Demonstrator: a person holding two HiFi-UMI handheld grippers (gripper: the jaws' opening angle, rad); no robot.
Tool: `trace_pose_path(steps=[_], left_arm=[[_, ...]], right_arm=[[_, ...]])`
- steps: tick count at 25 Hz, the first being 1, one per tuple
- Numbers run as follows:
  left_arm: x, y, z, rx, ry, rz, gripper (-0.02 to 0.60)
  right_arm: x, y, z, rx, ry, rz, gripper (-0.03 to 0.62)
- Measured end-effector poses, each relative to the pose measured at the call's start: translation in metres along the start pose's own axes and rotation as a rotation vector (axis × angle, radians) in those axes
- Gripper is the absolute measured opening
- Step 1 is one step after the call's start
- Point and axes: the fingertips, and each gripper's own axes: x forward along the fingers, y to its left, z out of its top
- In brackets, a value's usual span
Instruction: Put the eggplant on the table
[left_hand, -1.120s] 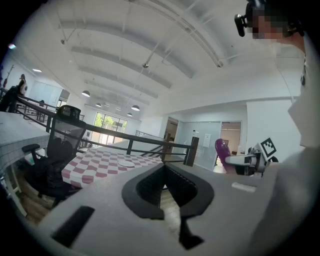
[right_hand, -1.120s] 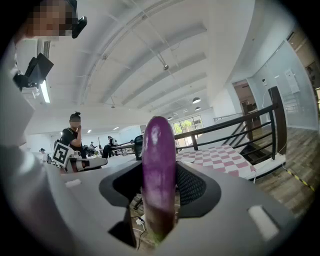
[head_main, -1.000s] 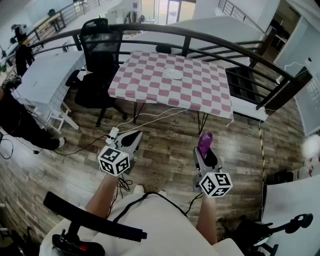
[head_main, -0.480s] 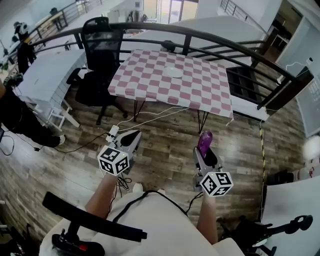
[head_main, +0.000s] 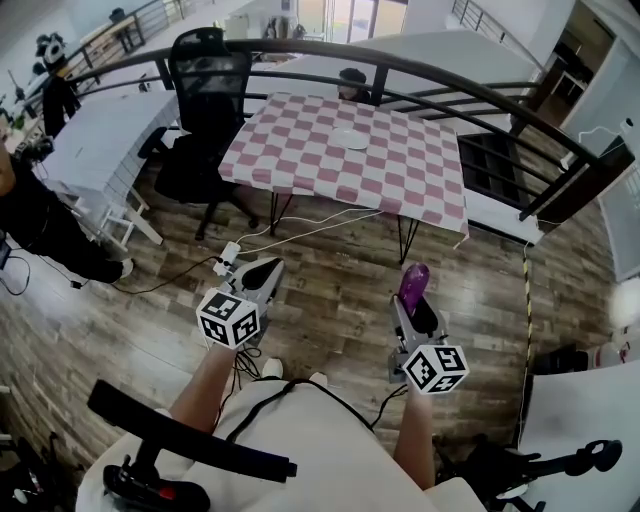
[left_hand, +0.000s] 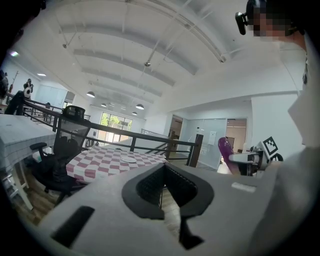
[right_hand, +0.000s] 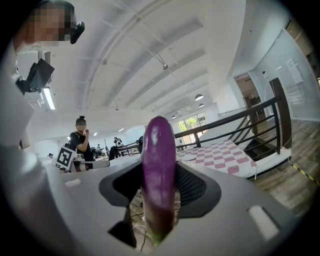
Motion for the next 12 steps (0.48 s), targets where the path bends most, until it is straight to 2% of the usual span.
trace_pose_path(steps=[12], left_arm=[[-0.001, -0.027, -0.014, 0.009, 0.013, 0.024, 0.006]], right_arm=[[-0.021, -0.018, -0.009, 0.025, 0.013, 0.033, 0.215]])
